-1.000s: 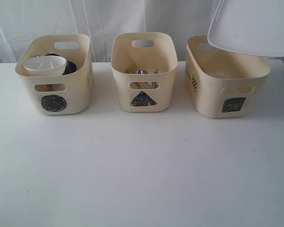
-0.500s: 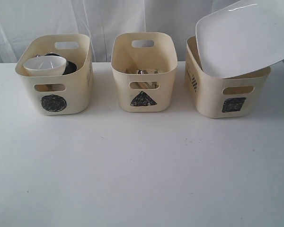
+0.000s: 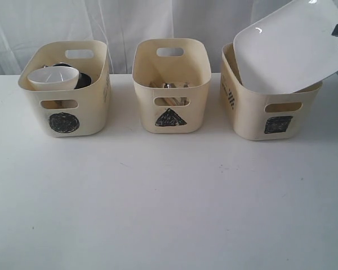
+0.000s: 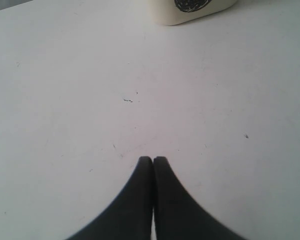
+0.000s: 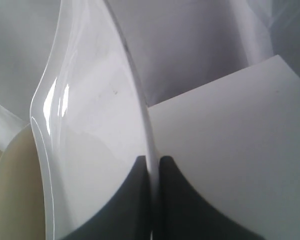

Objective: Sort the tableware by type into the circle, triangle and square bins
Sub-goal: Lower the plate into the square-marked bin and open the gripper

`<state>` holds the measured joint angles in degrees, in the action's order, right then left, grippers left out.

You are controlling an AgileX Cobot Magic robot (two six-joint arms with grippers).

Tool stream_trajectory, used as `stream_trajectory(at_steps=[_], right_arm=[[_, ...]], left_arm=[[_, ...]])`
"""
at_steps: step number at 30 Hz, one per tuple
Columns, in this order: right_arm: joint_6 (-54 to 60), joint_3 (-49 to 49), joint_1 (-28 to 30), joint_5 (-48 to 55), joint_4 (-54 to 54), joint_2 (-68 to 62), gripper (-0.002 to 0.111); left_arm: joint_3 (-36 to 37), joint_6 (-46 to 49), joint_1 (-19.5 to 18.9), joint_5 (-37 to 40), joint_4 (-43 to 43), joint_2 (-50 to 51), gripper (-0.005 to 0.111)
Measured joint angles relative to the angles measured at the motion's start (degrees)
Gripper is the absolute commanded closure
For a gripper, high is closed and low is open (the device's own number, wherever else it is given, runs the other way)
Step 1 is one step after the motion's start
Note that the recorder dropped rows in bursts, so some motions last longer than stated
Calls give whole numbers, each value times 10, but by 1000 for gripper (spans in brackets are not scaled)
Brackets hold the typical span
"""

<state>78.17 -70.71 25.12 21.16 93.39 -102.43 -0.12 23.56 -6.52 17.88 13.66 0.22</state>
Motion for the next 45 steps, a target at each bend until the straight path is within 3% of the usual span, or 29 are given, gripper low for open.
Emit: stream_trajectory(at_steps=[8,15,18,31,34,36,45], right_arm=[[1,0,0,5,0,0,107],[1,-2,0,5,4,0,89],[1,-5,0,7,5,0,87],[1,-5,0,24,4,0,87],[1,-5,0,46,6,5,95],[1,-5,0,60,6,20,108],[-86,-5,-1,71,-45,140,108]], left_arm=[[0,0,0,0,0,0,107],[0,0,0,0,0,0,107],[0,0,0,0,0,0,107],[0,0,0,0,0,0,107],[0,0,0,0,0,0,107],[0,0,0,0,0,0,107],[0,0,0,0,0,0,107]])
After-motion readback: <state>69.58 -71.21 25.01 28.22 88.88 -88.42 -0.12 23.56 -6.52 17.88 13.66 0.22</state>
